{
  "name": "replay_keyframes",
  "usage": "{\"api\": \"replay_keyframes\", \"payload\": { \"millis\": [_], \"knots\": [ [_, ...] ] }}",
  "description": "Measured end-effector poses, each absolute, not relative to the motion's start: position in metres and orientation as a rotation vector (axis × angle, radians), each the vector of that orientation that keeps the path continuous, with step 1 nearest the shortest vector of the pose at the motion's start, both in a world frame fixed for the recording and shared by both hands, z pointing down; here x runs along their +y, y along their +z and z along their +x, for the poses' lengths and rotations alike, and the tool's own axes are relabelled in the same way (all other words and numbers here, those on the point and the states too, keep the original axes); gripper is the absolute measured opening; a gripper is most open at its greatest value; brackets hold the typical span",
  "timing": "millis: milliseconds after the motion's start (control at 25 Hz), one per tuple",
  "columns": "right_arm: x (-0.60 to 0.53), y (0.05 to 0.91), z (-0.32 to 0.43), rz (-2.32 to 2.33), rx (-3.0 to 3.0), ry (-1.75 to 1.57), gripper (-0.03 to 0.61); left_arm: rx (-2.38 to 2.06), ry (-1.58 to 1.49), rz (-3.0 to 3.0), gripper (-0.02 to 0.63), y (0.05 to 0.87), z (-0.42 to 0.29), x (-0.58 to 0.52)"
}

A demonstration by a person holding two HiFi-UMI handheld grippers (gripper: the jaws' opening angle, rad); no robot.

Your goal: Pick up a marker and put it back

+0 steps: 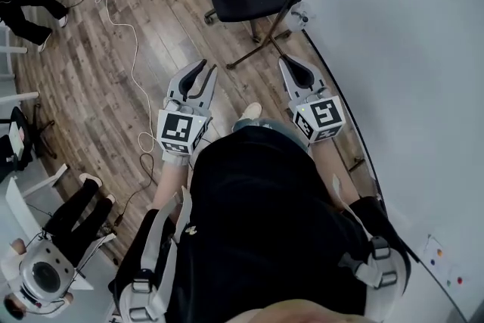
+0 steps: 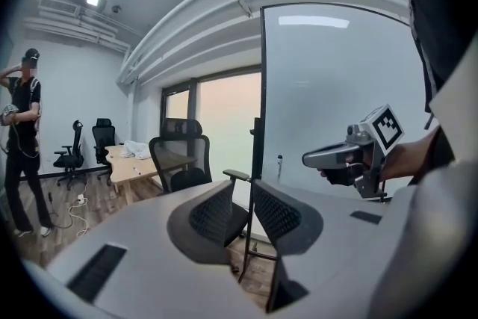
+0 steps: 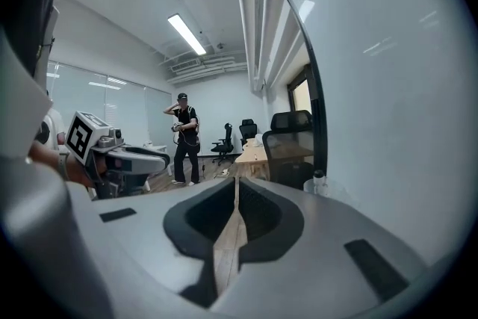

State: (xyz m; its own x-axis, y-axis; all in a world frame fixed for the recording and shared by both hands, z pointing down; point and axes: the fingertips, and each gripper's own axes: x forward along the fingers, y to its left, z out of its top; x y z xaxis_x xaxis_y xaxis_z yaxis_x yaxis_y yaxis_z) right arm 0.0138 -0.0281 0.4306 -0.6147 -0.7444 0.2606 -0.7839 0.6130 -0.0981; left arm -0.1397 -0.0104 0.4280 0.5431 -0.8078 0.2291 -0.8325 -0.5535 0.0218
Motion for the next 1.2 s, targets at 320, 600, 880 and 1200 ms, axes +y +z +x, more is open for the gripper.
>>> {"api": "replay_keyframes", "payload": {
  "millis": [320, 600, 880, 1200],
  "knots": [
    [-0.062, 0.427, 0.072, 1.409, -2.613, 0.327, 0.026, -1.248, 0.334, 2.756, 0.087, 0.423, -0.068, -0.06],
    [-0.061, 0.431, 0.106, 1.537, -2.557, 0.358, 0.026, -1.072, 0.39, 2.843, 0.089, 0.43, -0.021, -0.073],
    [-0.055, 0.439, 0.134, 1.701, -2.446, 0.4, 0.026, -0.867, 0.431, 2.905, 0.087, 0.442, 0.012, -0.082],
    [-0.049, 0.435, 0.148, 1.906, -2.289, 0.436, 0.026, -0.579, 0.47, 3.009, 0.088, 0.444, 0.041, -0.099]
  ]
}}
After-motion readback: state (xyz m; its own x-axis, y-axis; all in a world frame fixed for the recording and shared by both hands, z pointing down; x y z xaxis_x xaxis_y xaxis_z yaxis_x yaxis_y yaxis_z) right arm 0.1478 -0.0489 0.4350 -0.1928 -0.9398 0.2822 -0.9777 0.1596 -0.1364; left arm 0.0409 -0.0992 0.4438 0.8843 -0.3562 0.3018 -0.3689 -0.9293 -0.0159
